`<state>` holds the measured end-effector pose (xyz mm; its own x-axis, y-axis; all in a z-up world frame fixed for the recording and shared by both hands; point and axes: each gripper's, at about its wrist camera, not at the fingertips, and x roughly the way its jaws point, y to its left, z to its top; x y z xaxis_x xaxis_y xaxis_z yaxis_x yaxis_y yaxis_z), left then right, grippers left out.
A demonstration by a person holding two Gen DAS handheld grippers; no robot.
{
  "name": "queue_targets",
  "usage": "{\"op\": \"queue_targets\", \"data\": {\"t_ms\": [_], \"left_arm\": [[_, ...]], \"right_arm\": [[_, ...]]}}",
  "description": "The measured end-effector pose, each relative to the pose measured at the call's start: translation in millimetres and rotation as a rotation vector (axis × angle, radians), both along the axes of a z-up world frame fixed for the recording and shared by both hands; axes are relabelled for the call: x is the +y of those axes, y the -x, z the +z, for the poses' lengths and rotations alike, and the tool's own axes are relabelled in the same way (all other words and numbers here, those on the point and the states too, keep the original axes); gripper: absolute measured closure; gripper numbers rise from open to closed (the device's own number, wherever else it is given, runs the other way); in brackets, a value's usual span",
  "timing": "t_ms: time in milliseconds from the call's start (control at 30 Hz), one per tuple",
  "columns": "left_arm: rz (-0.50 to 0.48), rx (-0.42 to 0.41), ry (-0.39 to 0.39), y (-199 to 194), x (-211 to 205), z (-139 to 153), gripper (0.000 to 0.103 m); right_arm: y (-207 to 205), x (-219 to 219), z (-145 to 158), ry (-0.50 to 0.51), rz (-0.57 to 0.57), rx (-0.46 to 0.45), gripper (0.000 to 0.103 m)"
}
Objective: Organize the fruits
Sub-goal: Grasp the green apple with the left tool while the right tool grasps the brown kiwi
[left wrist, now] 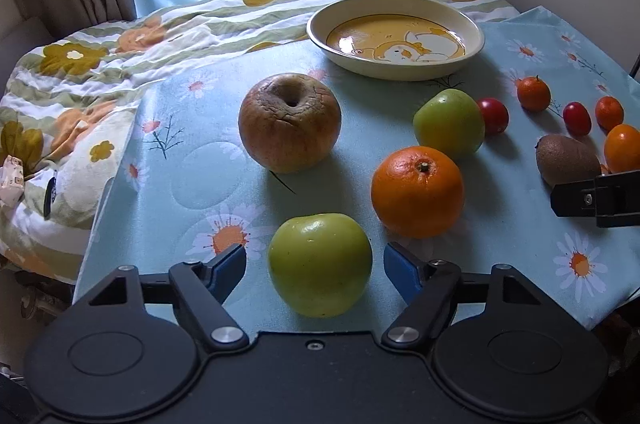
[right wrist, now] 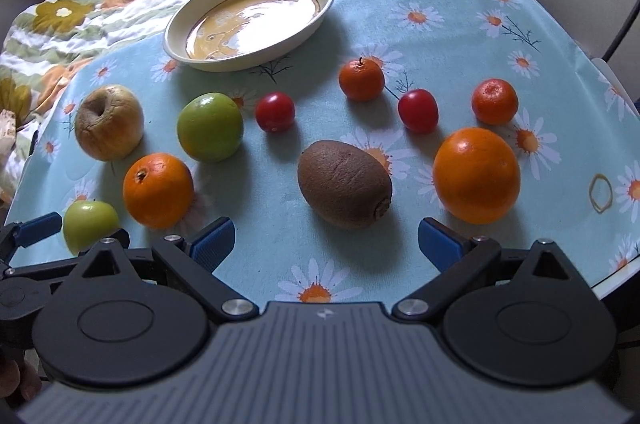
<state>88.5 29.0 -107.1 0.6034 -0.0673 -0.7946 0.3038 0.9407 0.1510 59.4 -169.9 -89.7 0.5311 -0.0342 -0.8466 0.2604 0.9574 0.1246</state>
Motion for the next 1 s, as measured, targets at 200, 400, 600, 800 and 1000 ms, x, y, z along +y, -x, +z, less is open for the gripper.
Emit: {"op": "queue_targets", "data": {"t_ms": [200,400,600,800,1000], "left_arm": [[-0.005,0.055,0.036,-6.0,7.2,-8.4,0.043],[-0.019,0.064,0.076,-5.4,11.3,-7.7,0.044],[-0.042,0.048,0.062,-1.5,13.0,-8.2,0.044],[-0.036,0.048,0.071,-0.7,17.6,-8.0,0.044],[-0.014,0.047,0.088,-1.1,20.2,-5.4,0.044]], "right_arm": [[-6.6,3.7,-5.7,0.010,-0.029,0.005,0.000],[-15.0,3.5,-14.5,0.034,-0.065,0.010,0.000],[-26.3,0.5,-23.5,0.042,-0.097,0.006,0.000],[-30.2,7.6,-28.4,0.068,-0.095,-0.002,0.005],[-33.7,7.0,-28.9,0.111,-0.102,-0.023,0.018]]}}
